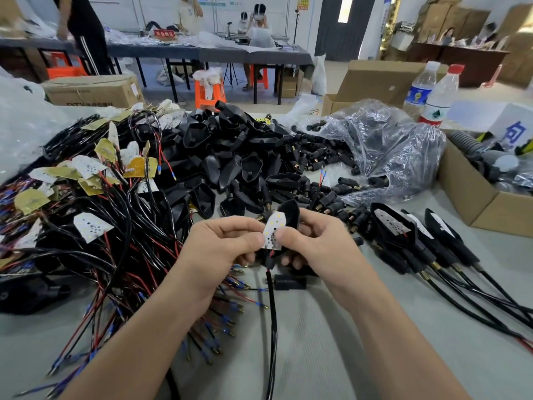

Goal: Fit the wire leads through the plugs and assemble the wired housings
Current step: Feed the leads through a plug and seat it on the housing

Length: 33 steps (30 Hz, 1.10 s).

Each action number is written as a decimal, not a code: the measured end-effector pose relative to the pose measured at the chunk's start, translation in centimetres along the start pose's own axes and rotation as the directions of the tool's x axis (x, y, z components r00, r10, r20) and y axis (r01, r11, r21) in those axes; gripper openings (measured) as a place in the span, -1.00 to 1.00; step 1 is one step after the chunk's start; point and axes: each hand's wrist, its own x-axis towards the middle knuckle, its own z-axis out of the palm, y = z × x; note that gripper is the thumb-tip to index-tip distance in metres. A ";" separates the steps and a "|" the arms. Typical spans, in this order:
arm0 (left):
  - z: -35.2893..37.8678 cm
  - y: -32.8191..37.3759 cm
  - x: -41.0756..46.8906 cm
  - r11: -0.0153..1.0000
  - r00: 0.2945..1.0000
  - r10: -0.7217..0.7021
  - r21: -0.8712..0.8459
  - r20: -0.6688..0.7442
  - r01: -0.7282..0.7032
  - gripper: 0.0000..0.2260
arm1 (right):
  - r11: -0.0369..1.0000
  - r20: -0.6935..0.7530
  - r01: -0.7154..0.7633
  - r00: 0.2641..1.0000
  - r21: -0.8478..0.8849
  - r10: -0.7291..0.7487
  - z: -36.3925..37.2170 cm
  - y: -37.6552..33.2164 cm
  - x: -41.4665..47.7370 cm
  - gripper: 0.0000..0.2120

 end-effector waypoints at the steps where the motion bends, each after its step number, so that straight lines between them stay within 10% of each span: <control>1: 0.1 -0.1 -0.1 0.998 0.999 0.031 0.054 -0.020 -0.030 -0.77 | 1.000 0.042 0.012 0.999 -0.003 -0.012 0.0 0.0 -0.1 -0.92; 7: 0.3 -1.3 0.0 0.949 0.957 0.200 0.285 -0.211 -0.136 -0.67 | 1.000 0.120 0.014 0.993 -0.002 -0.014 0.3 0.4 0.0 -0.82; 12: 0.8 -1.0 -0.2 0.980 0.993 -0.038 0.199 0.108 0.015 -0.81 | 0.994 0.045 -0.014 0.999 -0.107 0.019 0.6 0.5 0.3 -0.75; 21: 1.3 -0.8 -1.0 0.975 0.994 0.082 0.200 0.067 -0.094 -0.68 | 0.982 -0.205 0.060 0.974 -0.177 -0.096 1.4 0.8 0.4 -0.94; 33: -0.8 2.0 -1.4 0.939 0.755 -0.337 0.141 0.563 0.315 -0.57 | 0.934 -0.800 0.181 0.581 0.307 0.150 -3.9 -1.2 0.7 -0.90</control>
